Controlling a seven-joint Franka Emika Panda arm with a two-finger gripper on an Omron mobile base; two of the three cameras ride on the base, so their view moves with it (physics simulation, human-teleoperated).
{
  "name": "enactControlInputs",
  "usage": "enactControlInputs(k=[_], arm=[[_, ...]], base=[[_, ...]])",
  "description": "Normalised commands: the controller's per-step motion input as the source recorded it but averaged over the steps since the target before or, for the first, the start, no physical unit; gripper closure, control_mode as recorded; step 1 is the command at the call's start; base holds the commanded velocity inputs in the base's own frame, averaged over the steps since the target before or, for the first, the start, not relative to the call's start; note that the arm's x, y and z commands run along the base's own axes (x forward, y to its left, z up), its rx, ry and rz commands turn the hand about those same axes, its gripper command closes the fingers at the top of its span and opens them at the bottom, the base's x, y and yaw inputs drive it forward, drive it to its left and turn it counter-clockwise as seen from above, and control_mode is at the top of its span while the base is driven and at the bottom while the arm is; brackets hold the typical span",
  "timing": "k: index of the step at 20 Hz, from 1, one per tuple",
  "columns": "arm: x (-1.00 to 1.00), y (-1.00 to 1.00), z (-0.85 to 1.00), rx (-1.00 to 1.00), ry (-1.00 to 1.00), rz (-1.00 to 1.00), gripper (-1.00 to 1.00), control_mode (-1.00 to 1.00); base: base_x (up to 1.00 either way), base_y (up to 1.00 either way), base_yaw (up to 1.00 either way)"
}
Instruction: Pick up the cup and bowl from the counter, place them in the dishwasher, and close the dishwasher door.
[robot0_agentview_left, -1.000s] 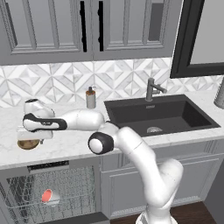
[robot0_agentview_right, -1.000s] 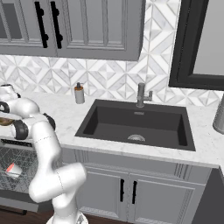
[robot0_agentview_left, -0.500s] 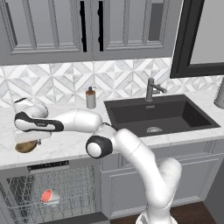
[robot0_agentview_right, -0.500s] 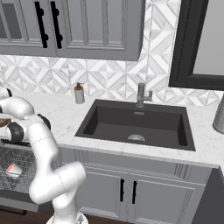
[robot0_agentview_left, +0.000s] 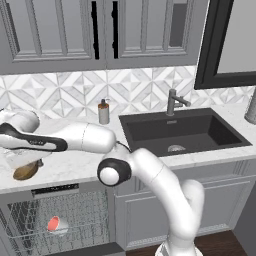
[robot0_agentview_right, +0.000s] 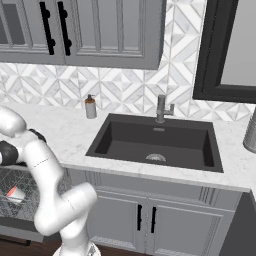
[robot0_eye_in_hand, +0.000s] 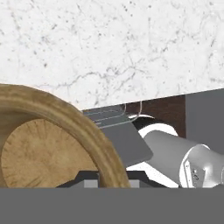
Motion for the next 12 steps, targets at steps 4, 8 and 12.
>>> enactControlInputs(k=[4,8,12], arm=[[-1.0,-0.63,0.1,-0.19,0.02,-0.16,1.0,-1.0],[-1.0,-0.92,0.0,-0.29,0.0,-0.13,1.0,-1.0],[-1.0,-1.0,0.0,-0.31,0.09,-0.09,1.0,-1.0]], base=[[0.0,0.0,0.0],[0.0,0.0,0.0],[0.0,0.0,0.0]])
